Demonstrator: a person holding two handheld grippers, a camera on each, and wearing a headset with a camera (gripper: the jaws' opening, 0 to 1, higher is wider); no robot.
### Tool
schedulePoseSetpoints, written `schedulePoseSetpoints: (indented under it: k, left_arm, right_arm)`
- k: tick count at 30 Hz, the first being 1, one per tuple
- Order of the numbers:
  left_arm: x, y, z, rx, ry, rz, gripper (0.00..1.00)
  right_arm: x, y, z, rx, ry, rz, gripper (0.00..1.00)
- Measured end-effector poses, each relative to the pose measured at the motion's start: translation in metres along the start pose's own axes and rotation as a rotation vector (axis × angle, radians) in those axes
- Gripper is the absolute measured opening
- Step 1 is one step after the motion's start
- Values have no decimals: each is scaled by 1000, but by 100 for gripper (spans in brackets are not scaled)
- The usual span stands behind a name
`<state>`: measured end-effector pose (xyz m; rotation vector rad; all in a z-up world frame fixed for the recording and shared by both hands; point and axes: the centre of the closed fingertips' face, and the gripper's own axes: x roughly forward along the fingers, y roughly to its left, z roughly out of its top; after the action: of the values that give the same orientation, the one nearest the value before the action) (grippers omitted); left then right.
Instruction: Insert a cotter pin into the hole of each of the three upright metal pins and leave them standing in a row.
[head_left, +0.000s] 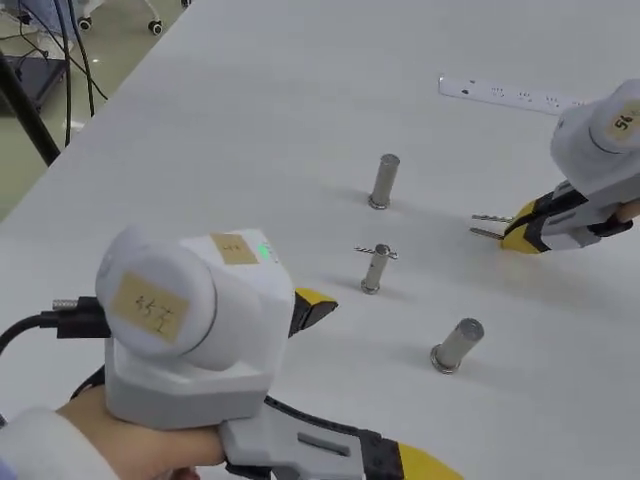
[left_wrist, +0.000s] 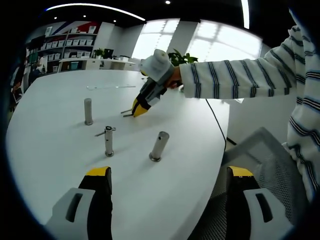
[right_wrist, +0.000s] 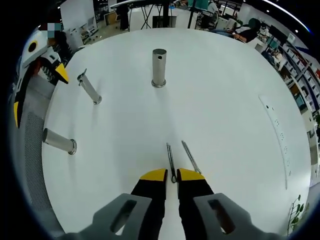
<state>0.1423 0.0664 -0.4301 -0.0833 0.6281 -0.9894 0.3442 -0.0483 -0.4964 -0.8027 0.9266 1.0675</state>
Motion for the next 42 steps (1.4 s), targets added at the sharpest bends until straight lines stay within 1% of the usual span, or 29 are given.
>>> schedulePoseSetpoints:
  k: [3,6,8,12,14,16,19,22,25,28,32,34,35,37,39,40,42]
  left_arm:
    - [0,0,0,2,-1,2,93]
    - [-1,-1,-1,5,0,-1,92]
    - [-1,-1,-1,2,3,1,92]
    - [-2,1,-3,2,13,18,92]
    - [-3,1,-3,-1,13,23,92]
    - [-5,1,-1,-3,6,24,92]
    - [-6,1,1,-5,0,27,92]
    - [-7,2,4,-4,-4,31,92]
    - [-7,2,5,-4,5,27,90]
    - [-8,4,9,6,4,31,90]
    - [-9,6,19,2,-15,27,89]
    - [-9,7,24,-5,-29,23,88]
    - [-9,7,28,-8,-39,22,88]
    - [-9,9,34,-18,-52,20,85]
    - [-8,9,36,-22,-49,18,85]
    - [-8,9,38,1,-46,16,85]
    - [-6,9,41,9,-37,17,85]
  right_arm:
    - [0,4,0,21,4,14,0]
    - [0,4,0,54,6,6,0]
    - [-1,4,1,59,10,-5,0]
    - [-1,5,1,65,9,-7,0]
    - [-1,5,1,66,7,1,0]
    - [-3,10,0,79,9,12,0]
    - [-8,14,4,81,-14,8,0]
    - [-16,17,7,74,-24,-1,0]
    - [-28,21,10,44,-42,-16,0]
    - [-36,24,12,30,-59,-28,0]
    - [-52,31,15,4,-91,-50,0]
    - [-60,35,18,-5,-113,-62,0]
    - [-65,37,20,-21,-132,-72,0]
    - [-74,42,23,-39,-150,-84,0]
    - [-81,45,27,-52,-169,-99,0]
    - [-86,48,30,-58,-185,-108,0]
    - [-94,54,35,-70,-212,-122,0]
